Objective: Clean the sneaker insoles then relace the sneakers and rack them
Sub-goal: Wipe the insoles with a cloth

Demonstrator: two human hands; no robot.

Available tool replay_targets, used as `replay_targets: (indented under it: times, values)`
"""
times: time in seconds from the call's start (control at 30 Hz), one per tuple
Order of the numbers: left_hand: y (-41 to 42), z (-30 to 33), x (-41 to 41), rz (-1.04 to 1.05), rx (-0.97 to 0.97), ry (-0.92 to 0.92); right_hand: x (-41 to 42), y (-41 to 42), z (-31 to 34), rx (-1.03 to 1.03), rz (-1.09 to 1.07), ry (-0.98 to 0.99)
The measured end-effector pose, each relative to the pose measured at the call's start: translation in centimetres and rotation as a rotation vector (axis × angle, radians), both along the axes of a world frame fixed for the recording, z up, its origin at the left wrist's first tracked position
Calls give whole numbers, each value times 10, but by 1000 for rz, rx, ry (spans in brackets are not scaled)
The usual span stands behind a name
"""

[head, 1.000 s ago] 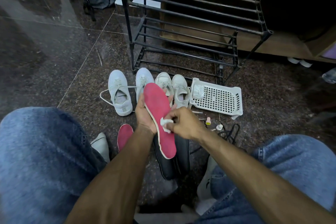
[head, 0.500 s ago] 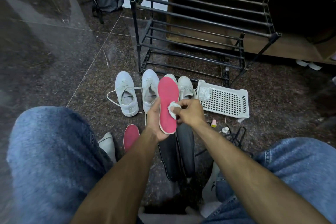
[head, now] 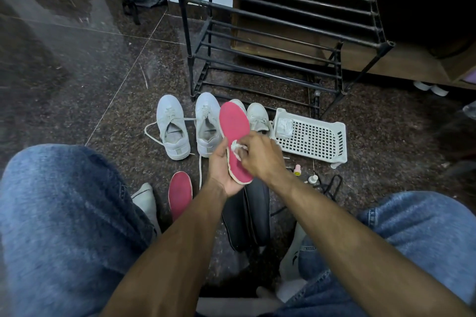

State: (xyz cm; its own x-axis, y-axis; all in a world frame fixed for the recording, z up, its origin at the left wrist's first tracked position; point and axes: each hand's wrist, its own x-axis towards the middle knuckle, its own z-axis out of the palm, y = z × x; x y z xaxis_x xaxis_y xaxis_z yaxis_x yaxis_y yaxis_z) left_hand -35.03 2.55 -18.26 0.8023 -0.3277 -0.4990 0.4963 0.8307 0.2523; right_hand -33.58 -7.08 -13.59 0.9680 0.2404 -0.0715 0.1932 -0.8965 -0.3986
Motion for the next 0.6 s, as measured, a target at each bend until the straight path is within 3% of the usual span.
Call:
replay_targets:
  times: [0.07,0.23,0.47,0.53,0.6]
  values:
    - [4,-2,3,19,10,5,2,3,-1,33,-13,33]
    - [19,-15,6,61,86,42,-25,-3,-4,138,233,372]
    - [10,-20,5,16,68,80,1,-2,-17,-73,32,41]
    - [12,-23,3,39,67,90,5,1,-22,-86,50,59]
    - [19,-29,3,56,95,119,8,-2,-26,-35,171,196]
